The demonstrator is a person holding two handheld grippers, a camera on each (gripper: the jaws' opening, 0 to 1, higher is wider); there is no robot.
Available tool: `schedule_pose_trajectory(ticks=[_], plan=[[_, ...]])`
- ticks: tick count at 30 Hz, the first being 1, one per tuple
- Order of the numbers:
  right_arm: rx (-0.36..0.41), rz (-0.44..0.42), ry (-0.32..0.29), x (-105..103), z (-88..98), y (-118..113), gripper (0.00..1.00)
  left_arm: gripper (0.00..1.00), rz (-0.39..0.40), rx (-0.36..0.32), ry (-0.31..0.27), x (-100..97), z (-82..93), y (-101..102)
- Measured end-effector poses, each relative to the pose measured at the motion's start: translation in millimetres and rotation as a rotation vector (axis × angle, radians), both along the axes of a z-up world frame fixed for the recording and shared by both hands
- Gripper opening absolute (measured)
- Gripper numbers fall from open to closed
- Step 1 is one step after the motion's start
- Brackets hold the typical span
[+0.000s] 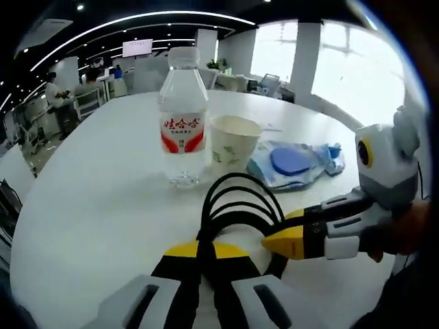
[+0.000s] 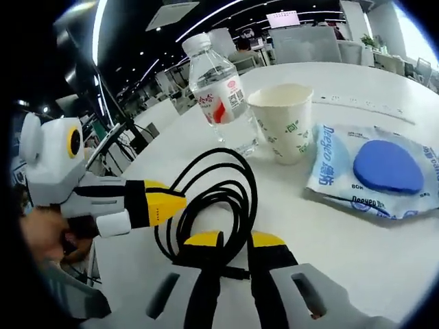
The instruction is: Arrange the tabletop items into an orderly group along one side of the table until the central work area is clear of visible clutter.
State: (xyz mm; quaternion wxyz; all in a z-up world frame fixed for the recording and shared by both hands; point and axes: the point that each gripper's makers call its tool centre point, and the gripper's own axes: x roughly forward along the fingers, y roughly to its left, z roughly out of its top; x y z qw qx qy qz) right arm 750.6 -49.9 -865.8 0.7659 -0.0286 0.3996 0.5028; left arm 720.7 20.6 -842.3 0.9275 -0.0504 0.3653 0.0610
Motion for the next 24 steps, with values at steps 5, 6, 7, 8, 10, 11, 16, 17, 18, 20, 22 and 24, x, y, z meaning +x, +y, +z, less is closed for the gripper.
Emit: schedule_pose_trajectory(ticks=[5, 6, 7, 8, 10, 11, 16, 17, 18, 20, 22, 24], plan=[[0.031, -0.009, -0.009, -0.7, 12.7, -3.8, 0.08, 0.01, 0.001, 0.008, -0.003, -0.7, 10.3, -3.1], [0.034, -0.011, -0.008, -0.3, 14.8, -4.3, 0.08, 0.01, 0.0, 0.012, -0.005, -0.1, 11.3, -2.9], [0.039, -0.014, -0.011, -0.1, 16.9, -5.1, 0.08, 0.01, -0.001, 0.013, -0.005, -0.1, 12.7, -3.3], [0.05, -0.02, -0.012, 0.7, 20.5, -6.1, 0.08, 0.01, -0.003, 0.014, -0.007, -0.3, 15.8, -5.5], [0.062, -0.025, -0.007, 0.3, 25.3, -8.1, 0.07, 0.01, -0.008, 0.022, -0.015, -0.4, 21.2, -7.4], [0.065, -0.027, -0.007, 0.4, 26.7, -8.8, 0.07, 0.01, -0.008, 0.022, -0.018, -0.1, 23.4, -8.0], [0.091, -0.057, -0.007, 4.7, 40.7, -17.5, 0.07, 0.01, -0.024, 0.035, -0.031, 4.0, 38.8, -18.3], [0.093, -0.058, -0.009, 4.7, 40.9, -18.1, 0.06, 0.01, -0.024, 0.036, -0.032, 4.4, 39.5, -18.9], [0.101, -0.069, -0.01, 7.5, 44.4, -22.3, 0.06, 0.01, -0.03, 0.036, -0.035, 6.6, 42.6, -24.0], [0.104, -0.082, -0.011, 10.6, 49.0, -27.6, 0.06, 0.01, -0.033, 0.028, -0.039, 9.5, 45.6, -28.4], [0.09, -0.084, -0.025, 14.7, 50.0, -35.7, 0.06, 0.01, -0.043, 0.02, -0.035, 13.4, 46.5, -36.2], [0.093, -0.097, -0.032, 16.8, 55.2, -43.6, 0.06, 0.01, -0.053, 0.02, -0.033, 17.4, 48.7, -44.8]])
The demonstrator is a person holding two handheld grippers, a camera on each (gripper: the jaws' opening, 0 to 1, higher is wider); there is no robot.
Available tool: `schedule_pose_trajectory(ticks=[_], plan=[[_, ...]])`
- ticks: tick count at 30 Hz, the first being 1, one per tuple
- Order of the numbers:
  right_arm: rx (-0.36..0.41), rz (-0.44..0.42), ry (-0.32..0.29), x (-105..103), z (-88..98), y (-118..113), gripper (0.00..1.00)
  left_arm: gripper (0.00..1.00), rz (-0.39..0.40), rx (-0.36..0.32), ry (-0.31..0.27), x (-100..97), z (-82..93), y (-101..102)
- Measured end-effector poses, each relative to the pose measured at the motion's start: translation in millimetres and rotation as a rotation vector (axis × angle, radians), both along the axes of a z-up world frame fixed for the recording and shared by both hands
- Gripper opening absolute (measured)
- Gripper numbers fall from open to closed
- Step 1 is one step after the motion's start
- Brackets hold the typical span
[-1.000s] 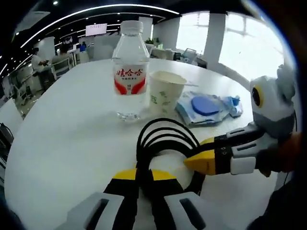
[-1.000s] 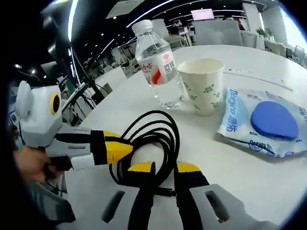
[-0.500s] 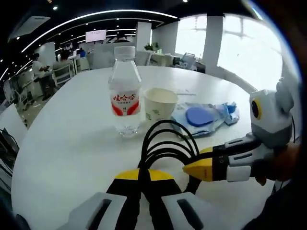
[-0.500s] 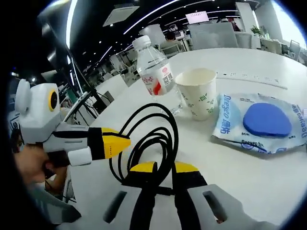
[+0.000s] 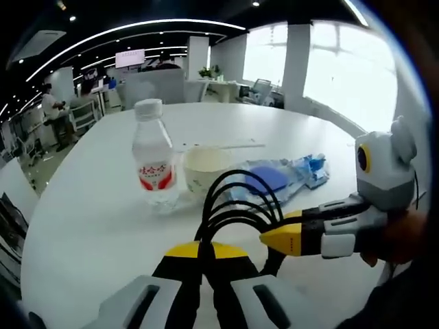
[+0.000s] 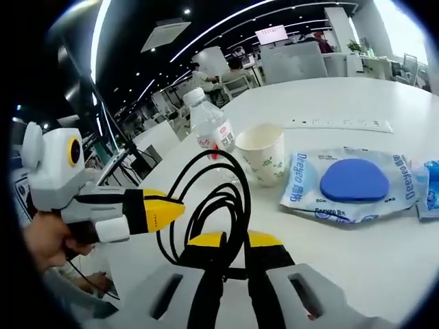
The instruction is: Arrange the tabletop items into an orderly group along one side of the table until the central work area is clear of visible clutter.
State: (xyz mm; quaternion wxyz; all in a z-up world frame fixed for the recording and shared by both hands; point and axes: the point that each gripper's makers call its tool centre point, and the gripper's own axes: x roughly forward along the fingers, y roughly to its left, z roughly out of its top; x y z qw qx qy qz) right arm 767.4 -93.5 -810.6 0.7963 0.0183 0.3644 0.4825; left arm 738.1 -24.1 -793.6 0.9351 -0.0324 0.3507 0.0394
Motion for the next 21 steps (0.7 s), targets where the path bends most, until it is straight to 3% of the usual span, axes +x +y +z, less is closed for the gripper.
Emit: schedule_pose_trajectory(ticks=[7, 21], plan=[[-0.003, -0.068, -0.006, 15.8, 8.8, -32.8, 0.05, 0.01, -0.053, -0.023, -0.02, 16.7, 12.3, -32.0], [-0.04, -0.176, -0.037, 50.1, 14.9, -101.2, 0.05, 0.01, -0.195, -0.055, -0.025, 57.6, 15.6, -96.9]])
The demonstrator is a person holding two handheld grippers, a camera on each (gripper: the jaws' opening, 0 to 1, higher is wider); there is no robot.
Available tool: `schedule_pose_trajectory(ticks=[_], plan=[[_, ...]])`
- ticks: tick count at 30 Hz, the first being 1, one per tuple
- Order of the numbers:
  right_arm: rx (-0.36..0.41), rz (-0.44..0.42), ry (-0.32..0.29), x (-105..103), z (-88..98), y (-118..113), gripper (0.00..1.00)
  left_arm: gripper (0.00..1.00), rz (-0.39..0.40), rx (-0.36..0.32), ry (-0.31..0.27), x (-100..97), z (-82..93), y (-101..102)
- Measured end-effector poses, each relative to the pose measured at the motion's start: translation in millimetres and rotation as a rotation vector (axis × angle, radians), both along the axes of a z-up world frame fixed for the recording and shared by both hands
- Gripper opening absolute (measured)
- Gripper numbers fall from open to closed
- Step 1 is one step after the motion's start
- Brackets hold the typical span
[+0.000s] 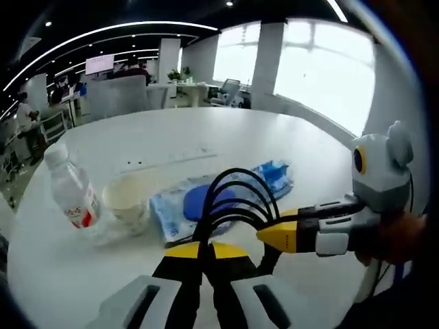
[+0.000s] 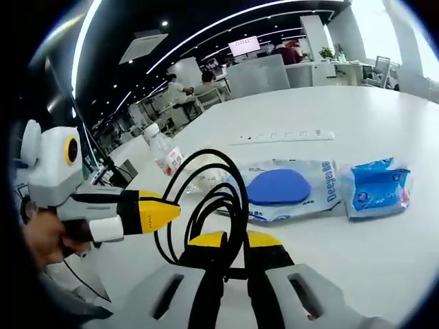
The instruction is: Arrange the tabletop items into an orderly group along one side of the table until the central work area is clear of visible clutter.
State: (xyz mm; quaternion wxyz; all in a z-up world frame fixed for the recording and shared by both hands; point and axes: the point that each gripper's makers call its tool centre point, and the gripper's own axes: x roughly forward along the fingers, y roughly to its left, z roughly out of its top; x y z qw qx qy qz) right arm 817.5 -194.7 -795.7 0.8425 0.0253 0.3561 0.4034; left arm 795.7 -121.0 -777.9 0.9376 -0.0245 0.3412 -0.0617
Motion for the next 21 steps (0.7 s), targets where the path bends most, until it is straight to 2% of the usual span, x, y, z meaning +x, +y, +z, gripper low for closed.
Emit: schedule_pose_trajectory(ticks=[6, 14, 21], plan=[[-0.006, -0.065, 0.009, 14.7, 0.0, -31.6, 0.05, 0.01, -0.051, -0.022, -0.003, 15.7, 0.4, -28.5], [-0.043, -0.119, -0.012, 29.8, -3.1, -67.4, 0.05, 0.01, -0.119, -0.057, 0.002, 36.4, -4.6, -64.5], [-0.076, -0.166, -0.01, 39.0, -14.6, -93.8, 0.05, 0.01, -0.186, -0.069, 0.019, 48.8, -15.5, -90.7]])
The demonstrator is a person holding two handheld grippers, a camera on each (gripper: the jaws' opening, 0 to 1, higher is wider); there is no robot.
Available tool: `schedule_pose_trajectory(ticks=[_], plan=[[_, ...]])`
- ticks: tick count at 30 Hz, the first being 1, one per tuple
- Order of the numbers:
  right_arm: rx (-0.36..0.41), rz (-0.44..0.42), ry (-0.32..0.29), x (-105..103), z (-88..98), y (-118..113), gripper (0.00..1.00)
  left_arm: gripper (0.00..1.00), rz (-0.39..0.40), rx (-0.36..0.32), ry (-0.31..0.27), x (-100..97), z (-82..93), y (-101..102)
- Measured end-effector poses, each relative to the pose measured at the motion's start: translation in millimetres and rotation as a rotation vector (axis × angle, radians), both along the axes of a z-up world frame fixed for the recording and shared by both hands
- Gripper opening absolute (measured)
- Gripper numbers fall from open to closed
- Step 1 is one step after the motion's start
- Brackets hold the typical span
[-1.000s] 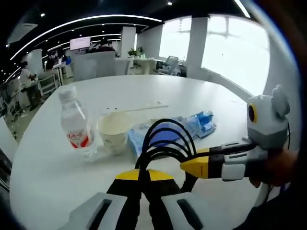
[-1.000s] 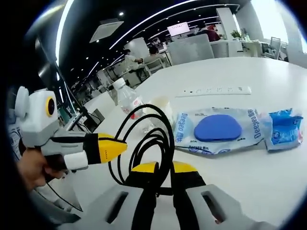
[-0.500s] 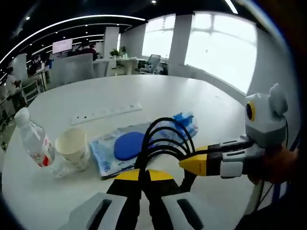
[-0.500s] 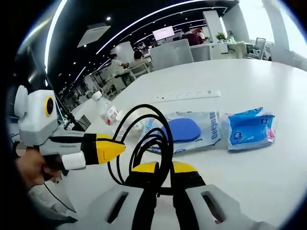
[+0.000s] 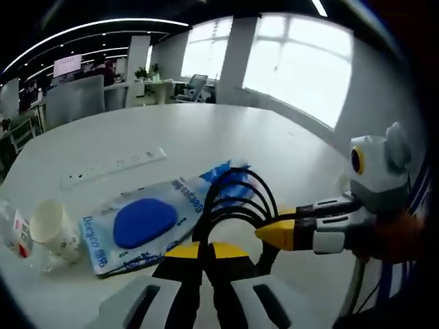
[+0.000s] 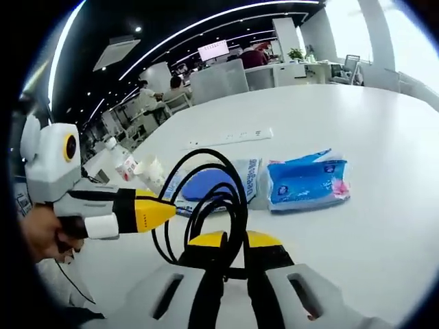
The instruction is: Arrange the tabletop items into an orderly group along one side of the table until the central work area is clear of visible clutter.
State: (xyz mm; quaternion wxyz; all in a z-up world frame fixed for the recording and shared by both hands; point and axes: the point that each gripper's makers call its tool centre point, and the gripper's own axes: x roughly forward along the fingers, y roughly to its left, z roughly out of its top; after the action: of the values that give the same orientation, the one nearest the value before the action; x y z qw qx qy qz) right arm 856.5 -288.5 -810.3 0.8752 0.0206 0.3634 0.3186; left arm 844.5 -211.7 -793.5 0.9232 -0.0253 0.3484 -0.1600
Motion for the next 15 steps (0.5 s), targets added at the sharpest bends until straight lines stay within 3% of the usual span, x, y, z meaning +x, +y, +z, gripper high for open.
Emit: schedule_pose_trajectory(ticks=[8, 15], plan=[[-0.039, -0.038, 0.007, 5.7, -16.7, -21.5, 0.06, 0.01, -0.063, 0.018, 0.041, 9.0, -15.1, -21.7], [-0.064, -0.041, 0.033, 10.1, -31.9, -29.5, 0.07, 0.01, -0.068, 0.028, 0.075, 17.2, -29.4, -26.6]])
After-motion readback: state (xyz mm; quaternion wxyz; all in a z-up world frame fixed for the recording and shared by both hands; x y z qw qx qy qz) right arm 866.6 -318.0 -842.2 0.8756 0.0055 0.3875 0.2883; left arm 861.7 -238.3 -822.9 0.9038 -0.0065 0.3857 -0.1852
